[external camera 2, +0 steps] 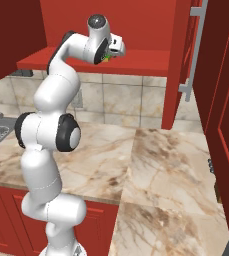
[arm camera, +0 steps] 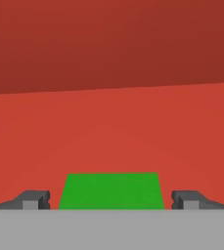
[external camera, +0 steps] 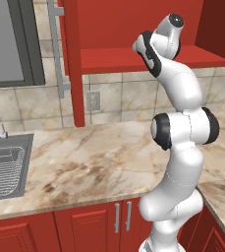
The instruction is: Open the cabinet. Pick the sponge and place it next to the sink. Then close the cabinet.
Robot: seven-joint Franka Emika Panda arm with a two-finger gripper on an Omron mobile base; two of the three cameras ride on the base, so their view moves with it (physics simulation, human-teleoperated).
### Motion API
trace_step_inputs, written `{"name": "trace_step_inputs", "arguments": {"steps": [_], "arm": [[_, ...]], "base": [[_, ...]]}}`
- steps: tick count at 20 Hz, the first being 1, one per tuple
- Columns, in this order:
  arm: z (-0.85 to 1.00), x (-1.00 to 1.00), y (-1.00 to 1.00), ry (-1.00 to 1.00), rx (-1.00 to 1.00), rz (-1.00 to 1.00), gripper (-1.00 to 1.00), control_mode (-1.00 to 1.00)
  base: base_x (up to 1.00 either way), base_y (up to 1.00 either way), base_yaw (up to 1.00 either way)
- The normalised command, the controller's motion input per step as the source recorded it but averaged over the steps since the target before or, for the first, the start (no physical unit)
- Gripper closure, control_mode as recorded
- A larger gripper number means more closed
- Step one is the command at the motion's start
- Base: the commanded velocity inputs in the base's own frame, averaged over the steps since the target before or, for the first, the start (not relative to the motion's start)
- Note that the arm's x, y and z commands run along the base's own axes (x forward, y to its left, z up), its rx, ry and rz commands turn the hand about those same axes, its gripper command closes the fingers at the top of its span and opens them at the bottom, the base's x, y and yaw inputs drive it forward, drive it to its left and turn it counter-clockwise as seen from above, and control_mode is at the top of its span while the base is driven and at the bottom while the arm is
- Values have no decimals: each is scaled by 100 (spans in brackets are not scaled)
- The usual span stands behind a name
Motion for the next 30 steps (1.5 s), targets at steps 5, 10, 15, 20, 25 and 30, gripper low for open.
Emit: {"name": "trace_step_inputs", "arguments": {"steps": [5,10,15,20,25,30], "arm": [[0,0,0,0,0,0,100,-100],[0,0,0,0,0,0,100,-100],[0,-23,-3,-1,0,0,100,-100],[9,-84,-11,-12,4,0,100,-100],[6,-84,-19,-11,6,0,100,-100],[0,-99,-19,-9,7,0,100,-100]], "base": [[0,0,0],[0,0,0],[0,0,0],[0,0,0],[0,0,0],[0,0,0]]}}
